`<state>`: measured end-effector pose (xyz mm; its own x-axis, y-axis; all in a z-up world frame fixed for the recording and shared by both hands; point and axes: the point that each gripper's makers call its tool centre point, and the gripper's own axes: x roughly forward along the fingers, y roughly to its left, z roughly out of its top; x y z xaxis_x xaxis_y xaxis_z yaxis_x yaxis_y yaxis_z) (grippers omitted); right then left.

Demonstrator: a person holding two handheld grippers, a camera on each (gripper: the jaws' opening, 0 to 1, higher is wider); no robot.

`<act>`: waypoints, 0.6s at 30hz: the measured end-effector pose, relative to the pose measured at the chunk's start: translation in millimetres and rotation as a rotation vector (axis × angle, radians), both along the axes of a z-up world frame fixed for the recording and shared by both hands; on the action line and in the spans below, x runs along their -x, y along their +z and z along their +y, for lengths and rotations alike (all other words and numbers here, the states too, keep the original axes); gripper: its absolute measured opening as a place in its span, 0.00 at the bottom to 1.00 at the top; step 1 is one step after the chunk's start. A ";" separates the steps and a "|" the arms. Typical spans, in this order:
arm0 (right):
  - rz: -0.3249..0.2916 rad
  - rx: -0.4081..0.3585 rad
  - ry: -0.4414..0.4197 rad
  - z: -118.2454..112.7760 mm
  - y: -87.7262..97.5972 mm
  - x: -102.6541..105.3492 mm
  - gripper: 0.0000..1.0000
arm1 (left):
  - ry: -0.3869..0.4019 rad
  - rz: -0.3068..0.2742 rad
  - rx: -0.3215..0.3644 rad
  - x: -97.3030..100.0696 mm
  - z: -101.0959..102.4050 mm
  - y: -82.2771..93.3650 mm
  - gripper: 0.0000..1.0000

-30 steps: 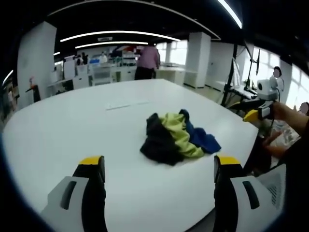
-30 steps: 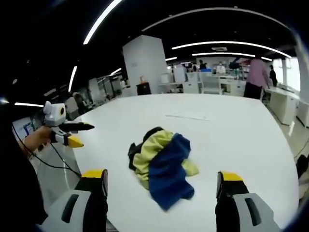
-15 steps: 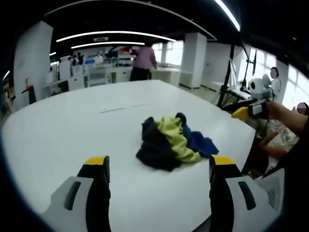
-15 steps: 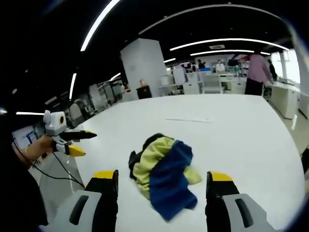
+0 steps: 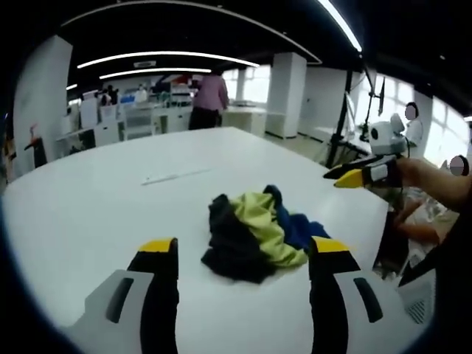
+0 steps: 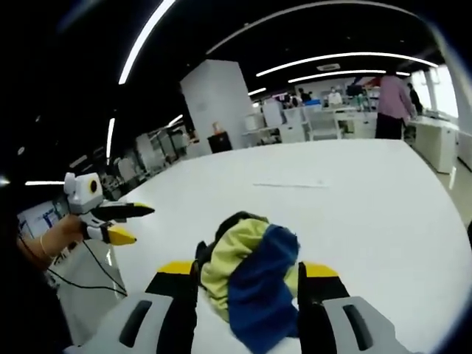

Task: Fold the garment on the visible template until the final outline fits inside the template.

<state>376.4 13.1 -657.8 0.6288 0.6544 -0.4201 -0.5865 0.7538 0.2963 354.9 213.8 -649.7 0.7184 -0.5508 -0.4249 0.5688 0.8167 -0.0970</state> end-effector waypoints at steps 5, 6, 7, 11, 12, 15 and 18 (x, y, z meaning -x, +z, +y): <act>0.008 -0.018 -0.008 6.7 2.2 -13.4 0.39 | -0.002 -0.003 0.003 -12.8 -6.5 -0.7 0.61; 0.007 -0.015 -0.006 9.4 2.0 -17.7 0.38 | -0.004 -0.003 0.004 -14.6 -8.1 -1.1 0.60; 0.008 -0.014 -0.006 9.9 1.9 -18.8 0.37 | -0.009 -0.004 0.006 -16.9 -10.5 -1.5 0.59; 0.016 -0.007 -0.001 16.1 -1.4 -27.8 0.33 | -0.013 0.008 0.003 -24.5 -16.8 -5.5 0.55; 0.019 -0.005 0.001 17.4 -2.3 -29.3 0.32 | -0.011 0.011 0.006 -26.5 -17.8 -6.1 0.54; 0.034 -0.003 0.001 21.6 -6.8 -36.7 0.31 | -0.016 0.016 0.017 -34.0 -23.9 -8.1 0.51; 0.043 -0.004 0.002 25.9 -10.3 -42.0 0.29 | -0.021 0.017 0.008 -41.5 -29.4 -11.0 0.48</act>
<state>418.4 39.0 -668.1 0.6087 0.6575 -0.4440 -0.5747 0.7512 0.3245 396.4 184.5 -660.6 0.6990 -0.5691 -0.4330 0.5841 0.8037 -0.1134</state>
